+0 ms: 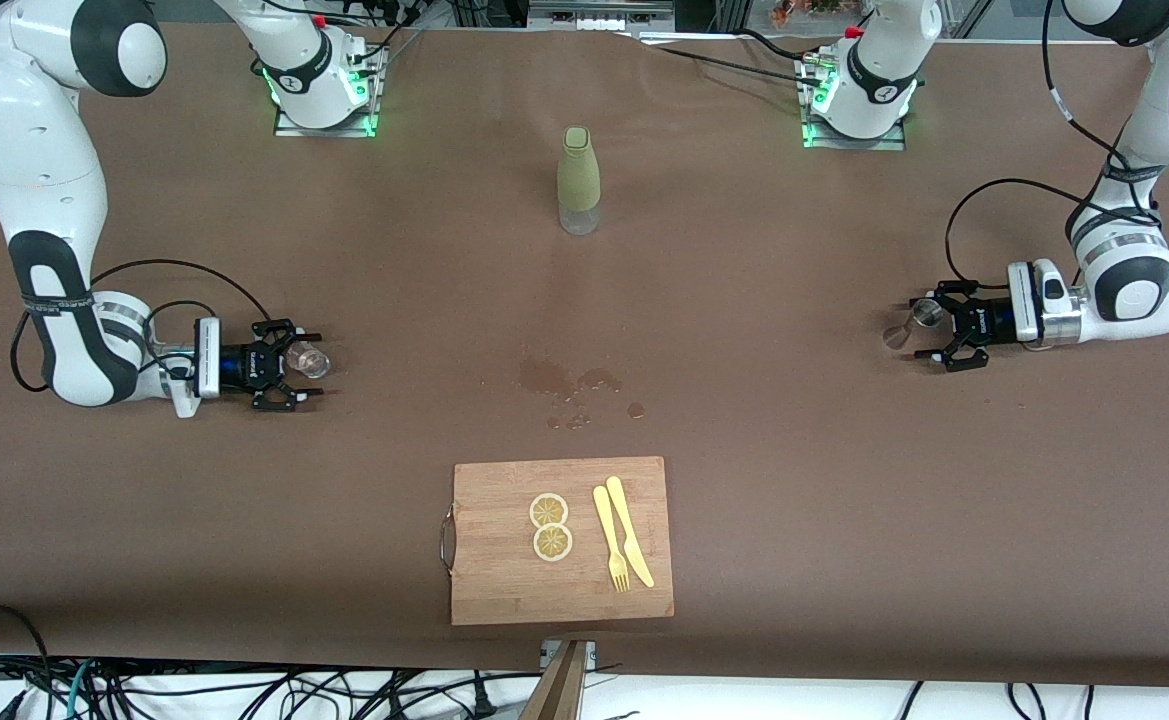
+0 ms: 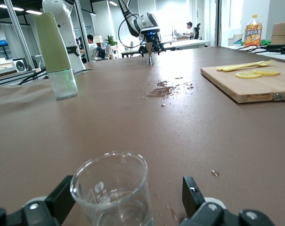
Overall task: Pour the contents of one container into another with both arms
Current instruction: 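Close the right gripper on the glass cup while the left gripper grips the jigger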
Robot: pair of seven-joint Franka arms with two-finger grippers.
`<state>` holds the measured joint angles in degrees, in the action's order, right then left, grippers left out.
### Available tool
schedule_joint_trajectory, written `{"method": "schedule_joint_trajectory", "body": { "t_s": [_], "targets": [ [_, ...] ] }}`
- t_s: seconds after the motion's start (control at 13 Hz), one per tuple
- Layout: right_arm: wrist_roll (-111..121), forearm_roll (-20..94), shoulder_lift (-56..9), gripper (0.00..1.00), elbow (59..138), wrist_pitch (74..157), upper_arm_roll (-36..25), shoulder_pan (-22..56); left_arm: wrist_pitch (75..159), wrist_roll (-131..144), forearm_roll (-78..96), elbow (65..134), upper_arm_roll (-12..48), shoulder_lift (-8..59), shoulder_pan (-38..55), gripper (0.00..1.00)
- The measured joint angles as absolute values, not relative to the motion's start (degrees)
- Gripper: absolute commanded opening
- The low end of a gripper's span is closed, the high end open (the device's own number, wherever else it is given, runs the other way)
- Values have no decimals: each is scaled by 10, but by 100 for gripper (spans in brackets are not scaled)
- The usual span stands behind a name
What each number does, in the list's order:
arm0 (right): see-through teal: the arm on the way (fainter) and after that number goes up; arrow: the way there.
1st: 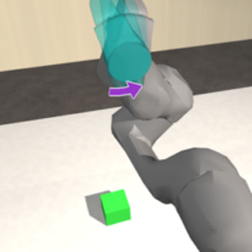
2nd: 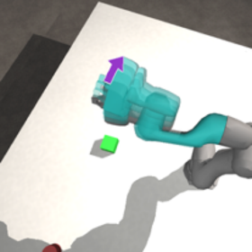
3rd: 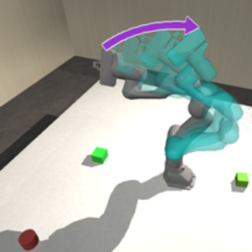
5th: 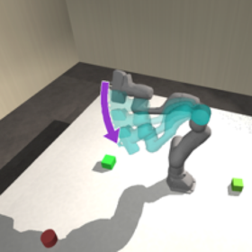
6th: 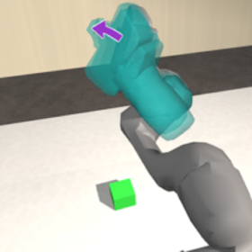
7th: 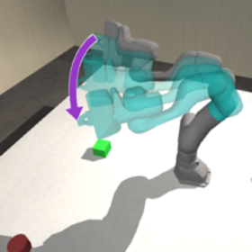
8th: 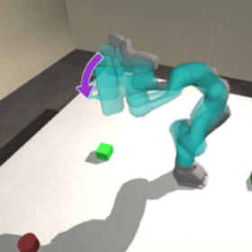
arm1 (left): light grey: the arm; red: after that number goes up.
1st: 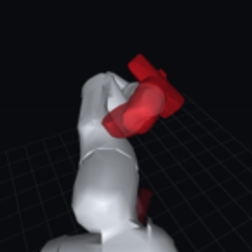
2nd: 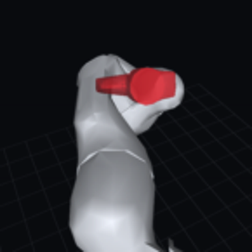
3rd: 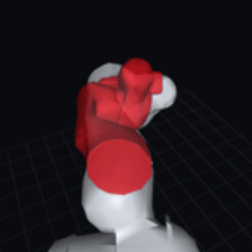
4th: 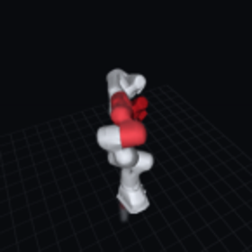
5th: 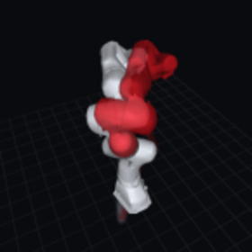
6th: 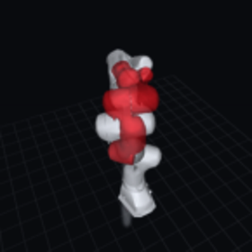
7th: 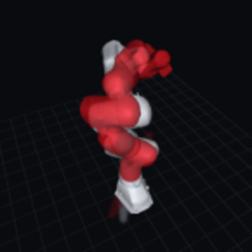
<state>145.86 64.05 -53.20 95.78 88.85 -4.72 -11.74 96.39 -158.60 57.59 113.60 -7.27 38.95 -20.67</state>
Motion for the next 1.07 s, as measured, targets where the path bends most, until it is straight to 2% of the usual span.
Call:
{"method": "schedule_joint_trajectory", "body": {
  "t_s": [0.15, 0.31, 0.46, 0.54, 0.61, 0.77, 0.84, 1.07],
  "targets": [
    [1459, 641, -533, 73, 958, 888, -44, -117, 964, -1589, 579, 1136, -65, 393, -204, 99],
    [1459, 643, -536, 49, 958, 888, -43, -117, 964, -1590, 579, 1135, -64, 395, -202, 98],
    [1459, 644, -537, 29, 958, 886, -43, -117, 964, -1590, 579, 1135, -64, 397, -202, 93],
    [1459, 645, -538, 25, 958, 886, -43, -117, 964, -1591, 579, 1135, -64, 398, -202, 84],
    [1459, 645, -538, 20, 958, 885, -43, -117, 964, -1595, 579, 1134, -64, 399, -202, 81],
    [1459, 645, -539, 14, 958, 883, -43, -117, 964, -1600, 579, 1134, -64, 402, -202, 74],
    [1458, 645, -539, 11, 958, 874, -43, -117, 964, -1601, 579, 1134, -64, 403, -202, 68],
    [1436, 645, -539, 1, 953, 823, -43, -117, 964, -1602, 579, 1134, -64, 403, -202, 56]
  ]
}}
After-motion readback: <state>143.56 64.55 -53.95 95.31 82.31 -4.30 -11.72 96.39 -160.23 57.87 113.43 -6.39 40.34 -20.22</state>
